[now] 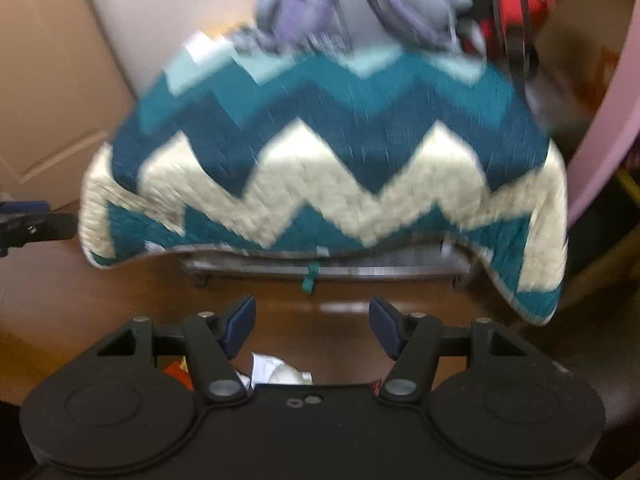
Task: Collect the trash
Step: 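Move both open tools from the bin down toward the trash on the floor, then close the right tool on the white tissue while the left tool grips the white yogurt bottle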
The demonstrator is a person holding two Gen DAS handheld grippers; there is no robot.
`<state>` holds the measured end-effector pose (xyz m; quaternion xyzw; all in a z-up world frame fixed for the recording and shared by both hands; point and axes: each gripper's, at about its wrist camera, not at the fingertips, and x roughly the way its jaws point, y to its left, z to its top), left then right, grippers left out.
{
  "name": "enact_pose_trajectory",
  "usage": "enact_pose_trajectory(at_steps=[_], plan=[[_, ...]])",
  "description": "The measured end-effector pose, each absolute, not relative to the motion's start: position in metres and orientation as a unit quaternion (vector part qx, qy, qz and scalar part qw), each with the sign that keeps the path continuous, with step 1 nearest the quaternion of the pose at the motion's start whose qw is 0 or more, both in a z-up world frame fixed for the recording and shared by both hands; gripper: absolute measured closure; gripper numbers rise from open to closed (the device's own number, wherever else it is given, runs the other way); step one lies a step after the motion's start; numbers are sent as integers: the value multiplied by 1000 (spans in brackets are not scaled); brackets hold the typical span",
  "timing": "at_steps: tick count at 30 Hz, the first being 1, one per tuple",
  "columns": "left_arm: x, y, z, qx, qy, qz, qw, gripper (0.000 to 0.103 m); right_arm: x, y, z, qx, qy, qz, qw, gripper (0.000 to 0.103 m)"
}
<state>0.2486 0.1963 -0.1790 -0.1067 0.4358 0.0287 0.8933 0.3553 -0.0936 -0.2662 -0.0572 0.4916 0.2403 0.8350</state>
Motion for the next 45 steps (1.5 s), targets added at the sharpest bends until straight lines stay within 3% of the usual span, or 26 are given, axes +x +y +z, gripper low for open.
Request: enact_pose_trajectory(at_steps=[6, 18, 33, 38, 42, 44, 45], plan=[[261, 206, -261, -79, 493, -1, 866, 1, 378, -100, -356, -58, 566, 175, 803, 41], [268, 180, -401, 22, 589, -132, 797, 1, 424, -155, -499, 48, 682, 14, 729, 41], [273, 166, -537, 108, 652, -187, 726, 2, 452, -186, -601, 128, 728, -78, 669, 43], [271, 161, -556, 126, 657, -208, 713, 9, 453, -186, -619, 127, 737, -81, 659, 44], [276, 159, -568, 125, 664, -203, 708, 32, 451, -184, -625, 128, 738, -75, 658, 46], [277, 159, -575, 128, 669, -208, 702, 39, 454, -184, -629, 133, 739, -71, 656, 53], [277, 157, -577, 133, 669, -215, 699, 41, 454, -183, -630, 130, 741, -71, 655, 63]])
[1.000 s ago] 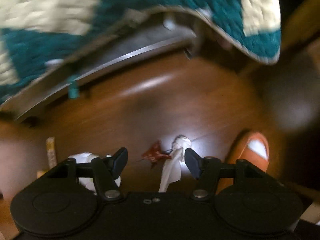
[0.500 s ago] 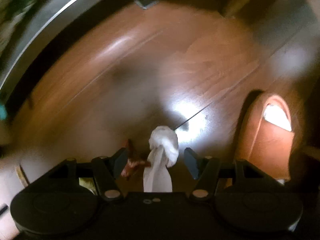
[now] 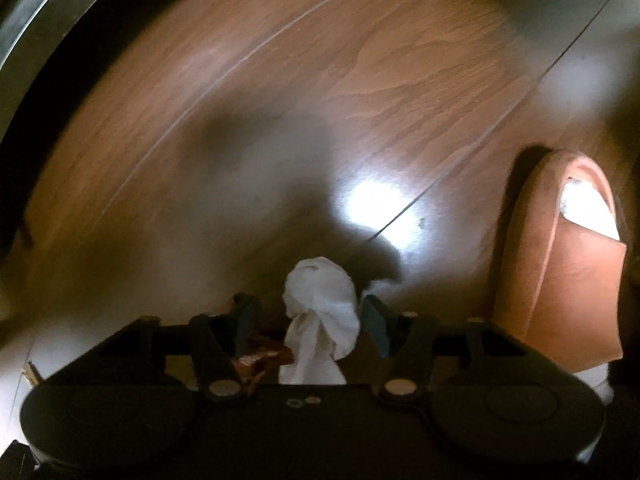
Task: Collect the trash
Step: 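Close the right tool on the white tissue while the left tool grips the white yogurt bottle, then lift the tissue and yogurt bottle and carry them over the teal bin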
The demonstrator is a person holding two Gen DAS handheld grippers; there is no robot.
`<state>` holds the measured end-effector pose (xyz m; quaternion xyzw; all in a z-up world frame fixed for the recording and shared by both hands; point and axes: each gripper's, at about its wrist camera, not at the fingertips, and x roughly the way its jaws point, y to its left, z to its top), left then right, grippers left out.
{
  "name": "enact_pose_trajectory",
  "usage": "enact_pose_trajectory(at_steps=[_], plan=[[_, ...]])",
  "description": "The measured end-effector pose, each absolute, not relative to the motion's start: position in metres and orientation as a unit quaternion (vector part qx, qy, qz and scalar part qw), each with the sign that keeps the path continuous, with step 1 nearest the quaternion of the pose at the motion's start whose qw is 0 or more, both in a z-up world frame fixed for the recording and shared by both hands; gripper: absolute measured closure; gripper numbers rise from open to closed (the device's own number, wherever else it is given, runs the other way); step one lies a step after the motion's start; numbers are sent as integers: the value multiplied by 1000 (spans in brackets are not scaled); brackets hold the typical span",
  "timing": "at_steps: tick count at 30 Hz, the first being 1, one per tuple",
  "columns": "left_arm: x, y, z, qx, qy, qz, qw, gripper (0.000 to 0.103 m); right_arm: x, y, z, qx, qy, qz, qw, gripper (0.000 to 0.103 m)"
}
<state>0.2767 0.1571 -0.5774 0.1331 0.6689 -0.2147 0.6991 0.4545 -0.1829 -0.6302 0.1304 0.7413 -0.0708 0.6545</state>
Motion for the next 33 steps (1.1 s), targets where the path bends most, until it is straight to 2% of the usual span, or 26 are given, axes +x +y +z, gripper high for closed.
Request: enact_pose_trajectory(at_steps=[3, 4, 8, 20, 27, 33], plan=[[274, 153, -581, 146, 664, -229, 697, 42, 455, -182, -635, 126, 742, -67, 655, 68], [275, 152, -581, 147, 663, -230, 697, 44, 456, -181, -635, 123, 742, -66, 656, 74], [276, 152, -581, 138, 657, -228, 706, 48, 457, -171, -633, 109, 741, -62, 659, 84], [281, 172, -562, 89, 648, -199, 730, 51, 463, -145, -587, 42, 729, -44, 682, 88], [278, 183, -521, 63, 630, -185, 751, 51, 447, -127, -514, 21, 699, 0, 715, 89], [270, 187, -465, 47, 599, -176, 780, 52, 428, -123, -443, -1, 658, 46, 751, 89]])
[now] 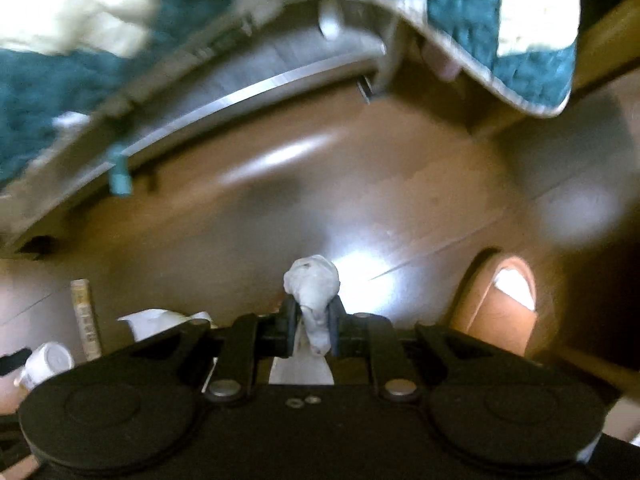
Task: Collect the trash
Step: 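Lift the tissue and yogurt bottle and carry them over the teal bin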
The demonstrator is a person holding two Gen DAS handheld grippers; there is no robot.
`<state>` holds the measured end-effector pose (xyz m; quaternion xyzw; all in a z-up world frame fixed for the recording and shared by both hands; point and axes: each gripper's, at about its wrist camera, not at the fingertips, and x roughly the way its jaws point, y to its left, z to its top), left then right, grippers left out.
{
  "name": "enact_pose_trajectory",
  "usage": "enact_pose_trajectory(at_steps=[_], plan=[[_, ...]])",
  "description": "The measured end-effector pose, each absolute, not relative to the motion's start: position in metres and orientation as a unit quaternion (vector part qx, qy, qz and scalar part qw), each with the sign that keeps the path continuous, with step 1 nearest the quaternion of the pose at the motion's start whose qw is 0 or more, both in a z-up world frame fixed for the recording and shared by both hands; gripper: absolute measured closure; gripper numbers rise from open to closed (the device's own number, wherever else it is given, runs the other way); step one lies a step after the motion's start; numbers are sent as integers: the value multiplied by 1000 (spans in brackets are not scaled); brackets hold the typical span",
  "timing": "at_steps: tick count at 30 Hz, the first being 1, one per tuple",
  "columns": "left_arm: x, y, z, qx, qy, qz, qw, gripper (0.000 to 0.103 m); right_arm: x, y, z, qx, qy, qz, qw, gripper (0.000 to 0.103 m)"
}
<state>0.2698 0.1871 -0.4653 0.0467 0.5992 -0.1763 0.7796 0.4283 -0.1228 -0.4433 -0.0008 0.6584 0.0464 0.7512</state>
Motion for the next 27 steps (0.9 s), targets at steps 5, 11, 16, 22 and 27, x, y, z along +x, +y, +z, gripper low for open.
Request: enact_pose_trajectory(at_steps=[5, 11, 16, 22, 27], plan=[[268, 188, -402, 33, 556, -175, 811, 53, 404, -125, -367, -15, 604, 96, 791, 89], [266, 181, -308, -9, 481, -168, 861, 55, 375, -137, -274, -9, 544, 149, 826, 89], [256, 169, -224, -69, 399, -162, 900, 55, 348, -133, -215, -20, 500, 199, 843, 90], [238, 137, -135, -115, 308, -176, 928, 56, 317, -138, -136, -11, 418, 262, 870, 90], [226, 104, -69, -131, 255, -199, 937, 56, 293, -163, -61, -7, 336, 297, 894, 90]])
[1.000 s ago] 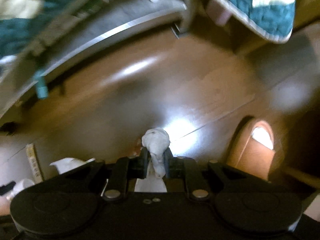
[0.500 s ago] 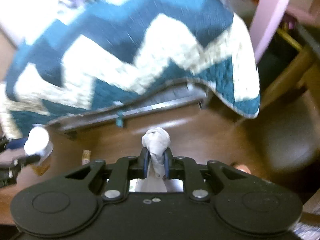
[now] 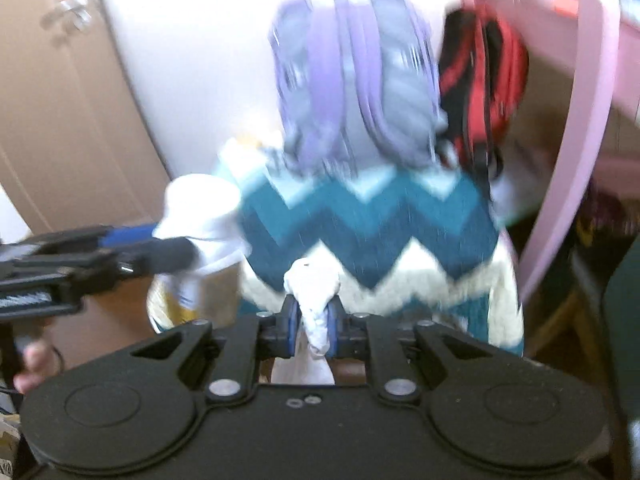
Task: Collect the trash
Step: 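Lift the tissue and yogurt bottle and carry them over the teal bin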
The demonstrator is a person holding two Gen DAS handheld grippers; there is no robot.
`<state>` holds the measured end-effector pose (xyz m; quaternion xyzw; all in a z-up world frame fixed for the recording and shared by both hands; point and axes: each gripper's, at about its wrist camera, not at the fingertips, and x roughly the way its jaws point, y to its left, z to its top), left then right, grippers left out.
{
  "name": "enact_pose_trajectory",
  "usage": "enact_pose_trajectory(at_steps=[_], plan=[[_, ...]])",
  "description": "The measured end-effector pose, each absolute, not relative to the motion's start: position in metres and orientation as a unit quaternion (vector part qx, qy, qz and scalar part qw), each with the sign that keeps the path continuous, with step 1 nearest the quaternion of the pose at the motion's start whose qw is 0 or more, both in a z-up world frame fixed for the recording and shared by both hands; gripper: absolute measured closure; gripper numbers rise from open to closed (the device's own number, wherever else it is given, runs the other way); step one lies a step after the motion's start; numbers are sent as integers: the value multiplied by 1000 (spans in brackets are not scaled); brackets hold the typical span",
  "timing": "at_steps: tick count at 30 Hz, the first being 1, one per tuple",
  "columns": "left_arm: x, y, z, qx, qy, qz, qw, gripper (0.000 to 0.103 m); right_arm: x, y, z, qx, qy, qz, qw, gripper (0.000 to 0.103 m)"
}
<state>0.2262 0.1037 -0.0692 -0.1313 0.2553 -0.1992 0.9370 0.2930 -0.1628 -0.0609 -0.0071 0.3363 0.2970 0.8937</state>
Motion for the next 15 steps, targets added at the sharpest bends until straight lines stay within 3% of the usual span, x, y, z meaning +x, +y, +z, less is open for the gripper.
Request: enact_pose_trajectory(at_steps=[15], plan=[[245, -45, 99, -89, 160, -266, 947, 58, 272, -306, 90, -9, 176, 231, 957, 90]])
